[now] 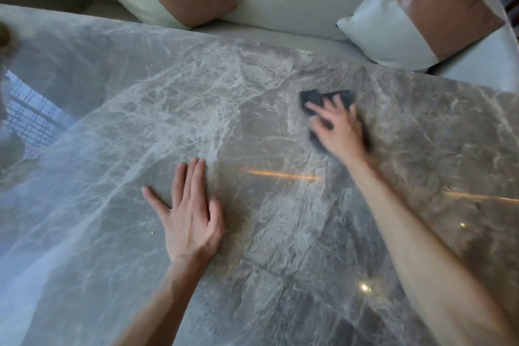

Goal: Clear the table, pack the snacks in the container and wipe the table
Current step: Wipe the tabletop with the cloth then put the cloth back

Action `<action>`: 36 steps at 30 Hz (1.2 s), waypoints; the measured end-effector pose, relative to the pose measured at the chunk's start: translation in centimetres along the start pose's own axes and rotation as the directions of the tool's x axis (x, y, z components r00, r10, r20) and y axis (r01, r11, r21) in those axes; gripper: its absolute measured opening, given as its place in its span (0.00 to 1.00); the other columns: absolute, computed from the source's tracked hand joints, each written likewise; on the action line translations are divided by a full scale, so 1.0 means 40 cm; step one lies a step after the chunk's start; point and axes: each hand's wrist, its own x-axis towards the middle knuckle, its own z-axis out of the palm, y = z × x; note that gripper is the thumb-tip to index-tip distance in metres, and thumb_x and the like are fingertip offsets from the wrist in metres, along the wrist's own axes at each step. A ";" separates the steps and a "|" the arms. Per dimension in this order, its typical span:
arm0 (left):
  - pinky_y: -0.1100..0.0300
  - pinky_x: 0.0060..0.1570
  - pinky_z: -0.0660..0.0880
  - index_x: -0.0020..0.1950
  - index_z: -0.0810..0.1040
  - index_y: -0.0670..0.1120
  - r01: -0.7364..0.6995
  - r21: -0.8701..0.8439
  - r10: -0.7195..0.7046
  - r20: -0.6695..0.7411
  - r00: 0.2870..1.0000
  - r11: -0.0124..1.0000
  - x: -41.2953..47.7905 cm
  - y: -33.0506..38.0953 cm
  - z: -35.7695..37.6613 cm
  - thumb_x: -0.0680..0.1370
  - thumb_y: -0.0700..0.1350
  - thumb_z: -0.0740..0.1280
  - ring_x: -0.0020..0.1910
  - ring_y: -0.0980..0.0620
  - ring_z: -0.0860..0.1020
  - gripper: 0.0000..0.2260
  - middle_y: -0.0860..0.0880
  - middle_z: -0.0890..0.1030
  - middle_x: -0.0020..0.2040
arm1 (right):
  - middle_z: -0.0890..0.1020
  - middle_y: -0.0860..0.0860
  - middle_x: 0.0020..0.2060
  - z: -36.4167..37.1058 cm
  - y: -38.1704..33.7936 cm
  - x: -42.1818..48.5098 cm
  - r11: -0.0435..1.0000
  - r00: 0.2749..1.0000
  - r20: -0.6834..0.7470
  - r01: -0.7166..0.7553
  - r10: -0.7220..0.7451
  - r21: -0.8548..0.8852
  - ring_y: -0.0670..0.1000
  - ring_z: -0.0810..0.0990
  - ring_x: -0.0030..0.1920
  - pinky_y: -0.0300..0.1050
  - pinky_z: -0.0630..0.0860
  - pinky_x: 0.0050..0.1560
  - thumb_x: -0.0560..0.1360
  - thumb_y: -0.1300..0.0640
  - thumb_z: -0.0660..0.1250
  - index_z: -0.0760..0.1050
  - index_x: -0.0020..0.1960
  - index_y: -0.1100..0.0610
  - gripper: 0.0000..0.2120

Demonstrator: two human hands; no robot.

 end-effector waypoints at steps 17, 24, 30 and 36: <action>0.36 0.74 0.34 0.78 0.57 0.51 -0.022 -0.159 0.008 -0.091 0.996 0.987 -0.010 -0.007 -0.002 0.75 0.50 0.51 0.78 0.57 0.55 0.29 0.48 0.66 0.76 | 0.82 0.49 0.40 -0.188 0.020 -0.190 0.328 0.810 0.225 -0.450 0.541 0.830 0.49 0.80 0.40 0.43 0.76 0.39 0.73 0.49 0.65 0.78 0.43 0.52 0.08; 0.35 0.73 0.34 0.78 0.56 0.52 -0.019 -0.148 0.007 -0.079 0.997 0.989 -0.007 -0.007 0.000 0.76 0.51 0.51 0.78 0.58 0.54 0.29 0.51 0.66 0.76 | 0.75 0.50 0.68 -0.070 0.119 0.052 0.974 0.986 -0.005 -0.164 0.167 0.155 0.49 0.70 0.71 0.40 0.59 0.73 0.78 0.49 0.61 0.76 0.67 0.50 0.19; 0.35 0.73 0.33 0.78 0.55 0.52 -0.020 -0.150 0.009 -0.071 0.997 0.988 -0.007 -0.008 0.001 0.77 0.50 0.51 0.79 0.57 0.54 0.28 0.53 0.65 0.76 | 0.71 0.50 0.72 0.031 -0.072 -0.140 0.980 0.979 0.108 0.180 -0.171 -0.086 0.57 0.61 0.76 0.64 0.52 0.75 0.76 0.45 0.57 0.68 0.70 0.39 0.22; 0.37 0.73 0.31 0.77 0.60 0.53 -0.018 -0.198 0.004 -0.071 0.997 0.980 -0.007 -0.016 0.001 0.77 0.51 0.51 0.78 0.57 0.56 0.26 0.53 0.67 0.75 | 0.71 0.43 0.71 0.090 -0.290 -0.467 0.899 0.884 0.178 0.410 -0.433 0.152 0.50 0.65 0.75 0.56 0.53 0.77 0.70 0.51 0.64 0.75 0.66 0.41 0.24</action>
